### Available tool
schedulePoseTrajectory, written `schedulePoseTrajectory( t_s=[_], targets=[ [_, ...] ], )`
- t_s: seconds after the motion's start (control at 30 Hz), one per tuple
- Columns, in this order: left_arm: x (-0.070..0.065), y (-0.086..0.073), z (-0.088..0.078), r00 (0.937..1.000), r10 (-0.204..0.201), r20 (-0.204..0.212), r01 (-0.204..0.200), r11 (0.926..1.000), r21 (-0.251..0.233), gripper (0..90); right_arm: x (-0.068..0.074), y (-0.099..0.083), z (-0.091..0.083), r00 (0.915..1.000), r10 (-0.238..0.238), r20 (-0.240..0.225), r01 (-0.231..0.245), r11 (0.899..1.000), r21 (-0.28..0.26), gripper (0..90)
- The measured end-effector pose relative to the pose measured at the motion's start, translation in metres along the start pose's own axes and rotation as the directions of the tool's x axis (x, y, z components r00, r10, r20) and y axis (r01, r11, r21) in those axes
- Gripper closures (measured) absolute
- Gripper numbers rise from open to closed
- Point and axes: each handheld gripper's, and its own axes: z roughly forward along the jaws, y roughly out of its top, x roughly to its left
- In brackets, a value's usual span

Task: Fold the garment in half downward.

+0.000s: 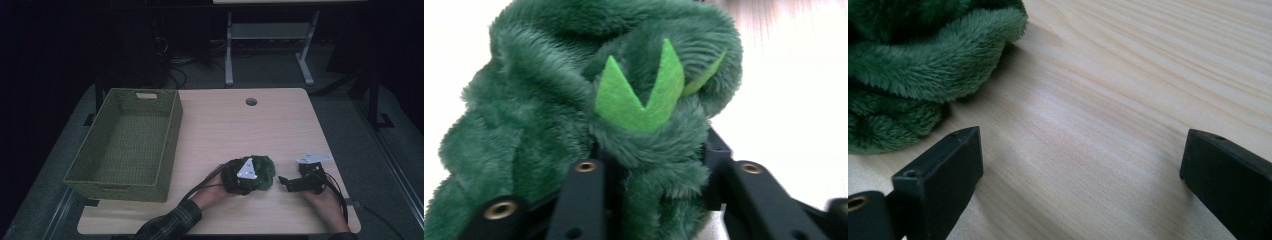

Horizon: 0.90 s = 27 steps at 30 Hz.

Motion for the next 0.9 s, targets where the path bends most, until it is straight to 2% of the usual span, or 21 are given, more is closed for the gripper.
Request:
schedulePoseTrajectory(
  t_s=[0.1, 0.13, 0.2, 0.23, 0.3, 0.4, 0.47, 0.5, 0.57, 0.6, 0.63, 0.7, 0.8, 0.9],
  targets=[
    [0.002, -0.001, -0.001, 0.9999, -0.013, 0.011, 0.013, 0.9999, -0.011, 73.1, 0.0, -0.001, 0.0, 1.0, -0.001, 0.002, 0.001, 1.0, -0.004, 3.4],
    [0.001, -0.001, -0.001, 1.0, 0.002, 0.007, -0.002, 1.0, -0.008, 74.5, 0.0, -0.001, 0.0, 1.0, -0.001, 0.002, 0.001, 1.0, -0.003, 3.3],
    [0.002, -0.001, -0.002, 0.9999, 0.003, 0.014, -0.003, 1.0, -0.009, 76.9, 0.0, 0.0, 0.0, 1.0, -0.003, 0.002, 0.003, 1.0, -0.003, 3.2],
    [0.003, -0.001, -0.002, 0.9996, -0.017, 0.022, 0.017, 0.9996, -0.021, 78.0, 0.0, 0.0, 0.0, 1.0, -0.002, 0.002, 0.002, 1.0, -0.003, 3.2],
    [0.006, -0.001, -0.004, 0.9992, -0.017, 0.036, 0.018, 0.9996, -0.023, 79.7, 0.0, 0.0, 0.0, 1.0, -0.002, 0.002, 0.002, 1.0, -0.003, 3.2],
    [0.003, 0.0, -0.005, 0.9997, -0.011, 0.02, 0.012, 0.9997, -0.024, 79.9, 0.0, 0.0, 0.0, 1.0, -0.001, 0.002, 0.001, 1.0, -0.003, 3.2],
    [-0.002, 0.0, -0.006, 0.9999, 0.015, 0.006, -0.015, 0.9994, -0.03, 74.1, 0.0, 0.0, 0.0, 1.0, 0.0, 0.002, 0.0, 1.0, -0.004, 3.2],
    [-0.004, 0.0, -0.007, 0.9992, 0.041, 0.001, -0.041, 0.9988, -0.029, 69.8, 0.0, 0.0, 0.0, 1.0, 0.0, 0.002, 0.0, 1.0, -0.004, 3.2],
    [-0.008, 0.0, -0.011, 0.9981, 0.062, 0.002, -0.062, 0.9976, -0.031, 55.4, 0.0, 0.0, 0.0, 1.0, 0.001, 0.002, -0.001, 1.0, -0.004, 3.2],
    [-0.011, 0.001, -0.014, 0.9986, 0.053, 0.003, -0.053, 0.9977, -0.042, 48.4, 0.0, 0.0, 0.0, 1.0, 0.001, 0.002, -0.001, 1.0, -0.003, 3.2],
    [-0.013, 0.003, -0.017, 0.9981, 0.062, -0.001, -0.062, 0.9969, -0.048, 41.6, 0.0, 0.0, 0.0, 1.0, 0.001, 0.002, -0.001, 1.0, -0.003, 3.2],
    [-0.016, 0.006, -0.026, 0.9968, 0.079, -0.012, -0.079, 0.9949, -0.062, 37.9, 0.0, 0.0, 0.0, 1.0, 0.001, 0.002, -0.001, 1.0, -0.003, 3.3],
    [-0.018, 0.01, -0.038, 0.9967, 0.076, -0.03, -0.078, 0.9937, -0.08, 34.6, 0.0, -0.001, 0.0, 1.0, 0.001, 0.003, -0.001, 1.0, -0.003, 3.3],
    [-0.018, 0.007, -0.039, 0.9944, 0.102, -0.024, -0.104, 0.9935, -0.048, 33.7, 0.0, 0.0, 0.0, 1.0, 0.003, 0.004, -0.003, 1.0, -0.003, 3.2]
  ],
)
